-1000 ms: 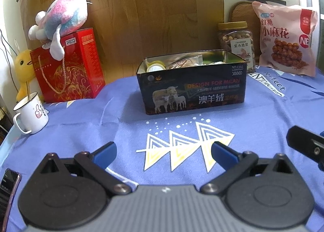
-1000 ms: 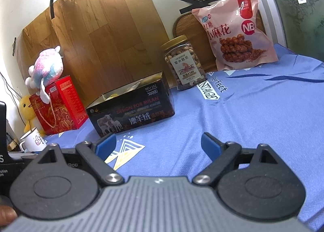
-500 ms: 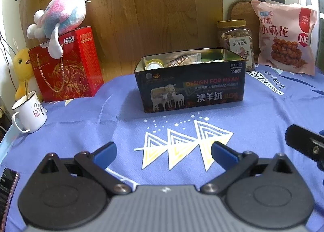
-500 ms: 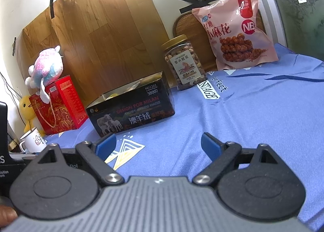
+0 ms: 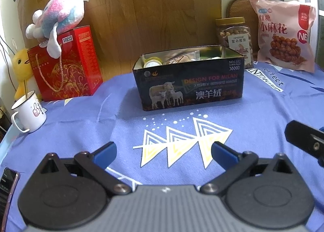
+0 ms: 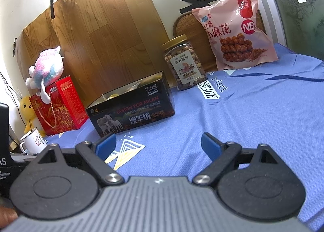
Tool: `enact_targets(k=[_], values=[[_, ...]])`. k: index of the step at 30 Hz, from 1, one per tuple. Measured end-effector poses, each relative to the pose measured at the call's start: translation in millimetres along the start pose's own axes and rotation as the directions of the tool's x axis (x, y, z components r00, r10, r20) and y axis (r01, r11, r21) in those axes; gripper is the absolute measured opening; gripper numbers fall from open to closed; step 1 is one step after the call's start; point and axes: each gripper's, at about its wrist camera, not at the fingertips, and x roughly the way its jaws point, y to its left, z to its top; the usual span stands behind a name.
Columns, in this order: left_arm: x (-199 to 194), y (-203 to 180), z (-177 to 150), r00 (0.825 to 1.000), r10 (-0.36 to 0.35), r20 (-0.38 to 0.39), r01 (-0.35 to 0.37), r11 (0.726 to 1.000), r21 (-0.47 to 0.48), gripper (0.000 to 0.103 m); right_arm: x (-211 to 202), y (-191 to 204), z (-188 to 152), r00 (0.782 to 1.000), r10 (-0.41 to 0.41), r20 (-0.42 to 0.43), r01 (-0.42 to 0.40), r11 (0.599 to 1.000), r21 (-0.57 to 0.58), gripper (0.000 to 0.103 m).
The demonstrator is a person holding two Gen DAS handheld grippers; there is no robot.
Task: Organize snacks
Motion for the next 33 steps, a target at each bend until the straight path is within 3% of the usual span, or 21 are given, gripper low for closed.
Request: enact_targets(k=[33], values=[[2.6,0.3,-1.3,1.0,0.003,-0.017,-0.003,1.0,0.001,0.103,0.4,0.8,-1.6,1.0,0.0,-0.004,0.0,1.0,0.003,0.093]])
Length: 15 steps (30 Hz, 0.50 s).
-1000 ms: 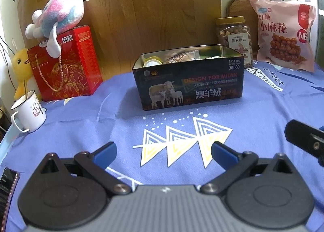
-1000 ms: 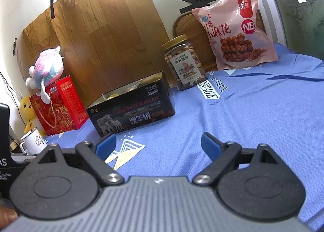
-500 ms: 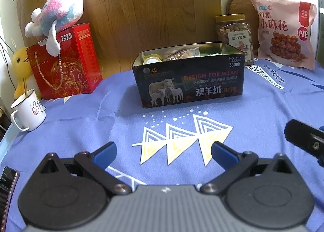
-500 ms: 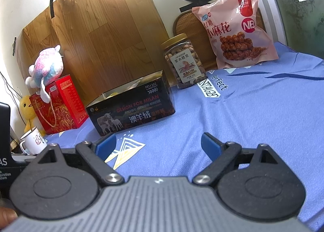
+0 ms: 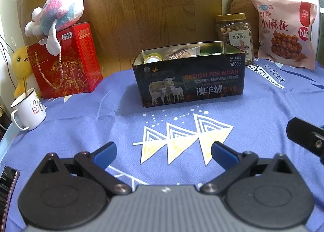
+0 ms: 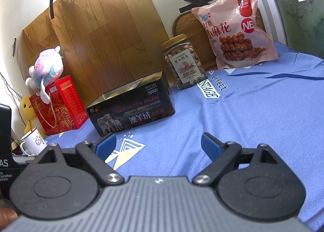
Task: Organize snacks
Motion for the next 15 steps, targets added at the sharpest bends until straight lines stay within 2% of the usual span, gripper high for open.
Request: enact_targets(k=[15], values=[[0.9,1.3,-0.4,1.0,0.007,-0.007,-0.007,1.0,0.0,0.103,-1.5,1.2,2.8,1.0,0.002,0.006,-0.002,1.0,-0.002,0.093]])
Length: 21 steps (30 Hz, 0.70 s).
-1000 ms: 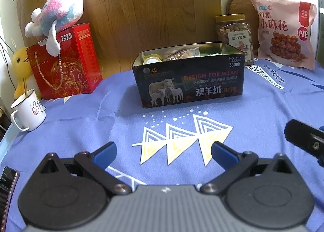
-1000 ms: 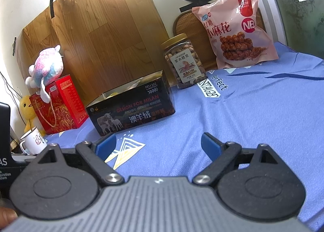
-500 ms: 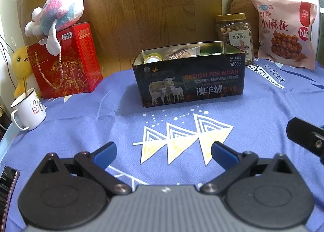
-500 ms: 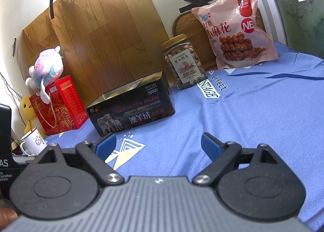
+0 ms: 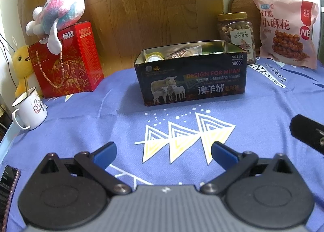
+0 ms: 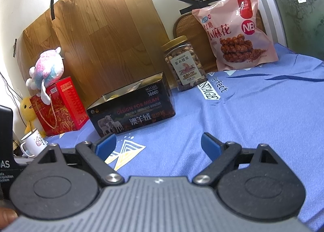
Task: Organize snacks
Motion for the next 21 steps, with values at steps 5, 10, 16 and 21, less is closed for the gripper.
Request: enact_targets(k=[5,10,16,21], values=[[0.2,0.2,0.8,1.0,0.002,-0.002,-0.002,1.0,-0.001,0.103,0.2,0.0,0.4,1.0,-0.002,0.0,0.002,1.0,0.005,0.093],[-0.1,0.0,1.3,1.0,0.003,-0.004,-0.003,1.0,0.001,0.103,0.1,-1.8,0.8,1.0,-0.005,0.001,0.005,1.0,0.015,0.093],[-0.5,-1.7,2.3,1.0,0.007,-0.005,-0.007,1.0,0.017,0.103,0.2,-2.9,1.2,1.0,-0.003,-0.001,0.003,1.0,0.021,0.093],[0.5,-1.8,3.1,1.0,0.004,-0.014,-0.004,1.0,0.017,0.103,1.0,-5.2,2.5,1.0,-0.002,-0.003,0.002,0.999,0.035,0.093]])
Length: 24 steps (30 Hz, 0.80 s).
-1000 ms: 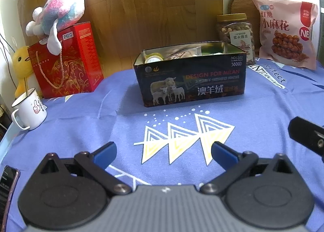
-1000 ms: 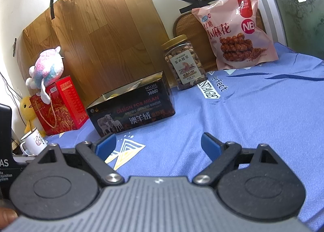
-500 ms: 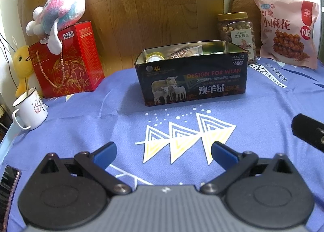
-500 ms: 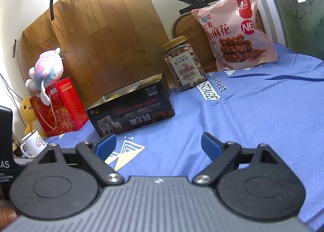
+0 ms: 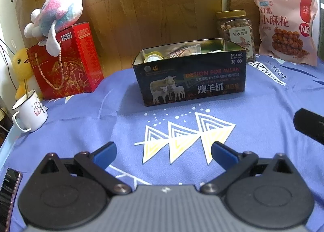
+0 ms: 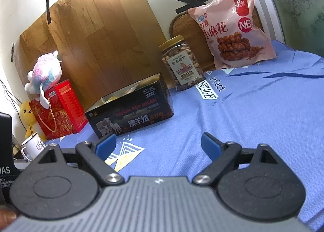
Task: Organize snacks
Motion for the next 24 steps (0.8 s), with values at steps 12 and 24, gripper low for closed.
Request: enact_targets(k=[12,24], values=[[-0.9,-1.6,-0.6,1.0,0.012,0.0,-0.012,1.0,0.016,0.103,-0.4,-0.3,-1.5,1.0,0.003,-0.002,-0.003,1.0,-0.002,0.093],[-4.0,-1.4,-0.4,0.999,0.034,0.011,-0.034,0.999,0.025,0.103,-1.0,0.4,-1.7,1.0,0.003,0.001,-0.003,1.0,-0.001,0.093]])
